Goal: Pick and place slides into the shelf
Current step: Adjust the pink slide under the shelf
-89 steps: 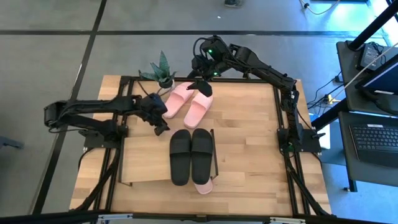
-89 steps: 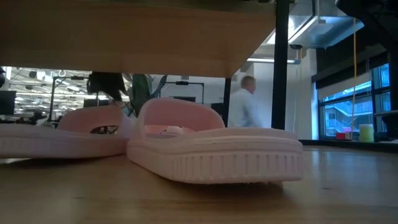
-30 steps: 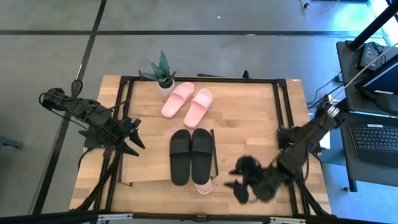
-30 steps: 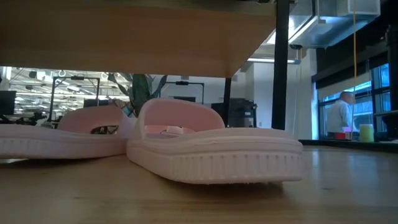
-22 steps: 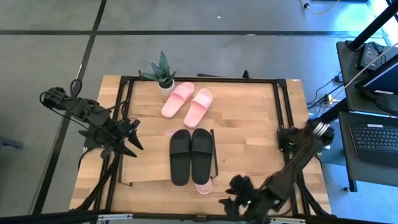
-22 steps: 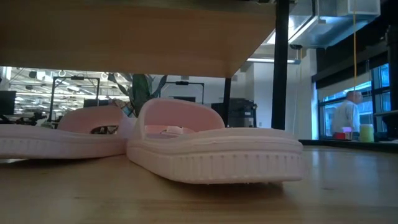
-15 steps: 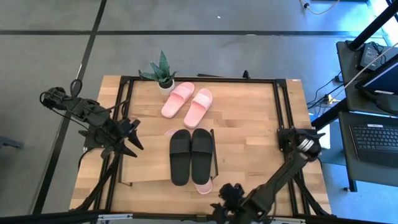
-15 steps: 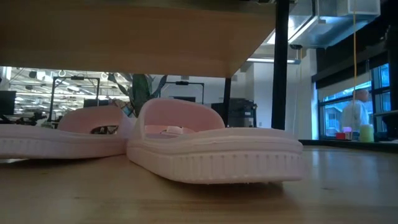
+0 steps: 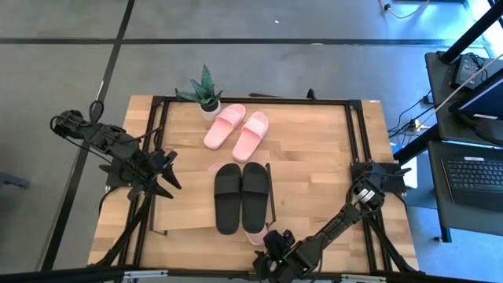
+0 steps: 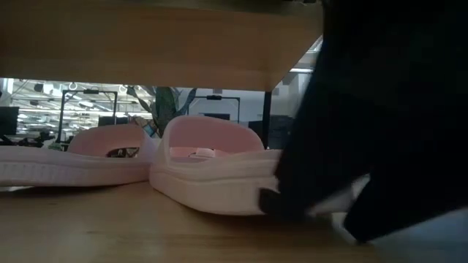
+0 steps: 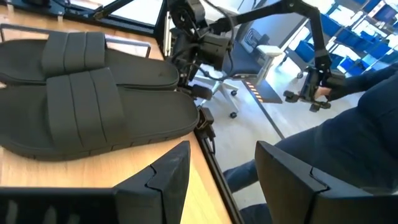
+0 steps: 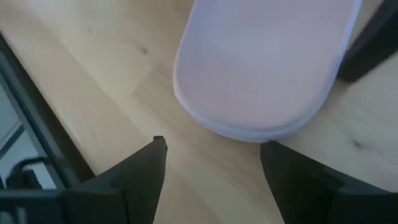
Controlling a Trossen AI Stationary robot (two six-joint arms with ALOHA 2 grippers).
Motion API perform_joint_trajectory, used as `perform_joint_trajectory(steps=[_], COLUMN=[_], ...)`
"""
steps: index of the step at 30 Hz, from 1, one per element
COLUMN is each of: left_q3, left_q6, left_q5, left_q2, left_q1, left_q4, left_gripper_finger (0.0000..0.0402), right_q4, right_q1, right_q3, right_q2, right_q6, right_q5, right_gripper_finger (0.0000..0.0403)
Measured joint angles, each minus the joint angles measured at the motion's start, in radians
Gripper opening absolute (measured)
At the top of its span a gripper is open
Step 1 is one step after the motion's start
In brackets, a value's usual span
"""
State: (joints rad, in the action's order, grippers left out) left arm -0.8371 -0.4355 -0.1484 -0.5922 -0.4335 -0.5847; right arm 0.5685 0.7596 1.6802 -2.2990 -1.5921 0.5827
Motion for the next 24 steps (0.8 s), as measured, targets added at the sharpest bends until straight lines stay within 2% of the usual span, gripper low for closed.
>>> perform_joint_trajectory(steps=[8, 24], left_q3=[0.000, 0.000], left_q6=[-0.001, -0.007], left_q5=[0.001, 0.001], left_q2=[0.000, 0.000], left_q1=[0.000, 0.000], left_q4=[-0.017, -0.036], left_gripper_finger=[0.0173, 0.0173], right_q4=[-0.005, -0.106], right_q1=[-0.049, -0.143], right_q3=[0.001, 0.000], right_q2=[-0.001, -0.006], right_q6=[0.037, 0.245], right_q5=[0.000, 0.010], right_gripper_finger=[0.0259, 0.0259])
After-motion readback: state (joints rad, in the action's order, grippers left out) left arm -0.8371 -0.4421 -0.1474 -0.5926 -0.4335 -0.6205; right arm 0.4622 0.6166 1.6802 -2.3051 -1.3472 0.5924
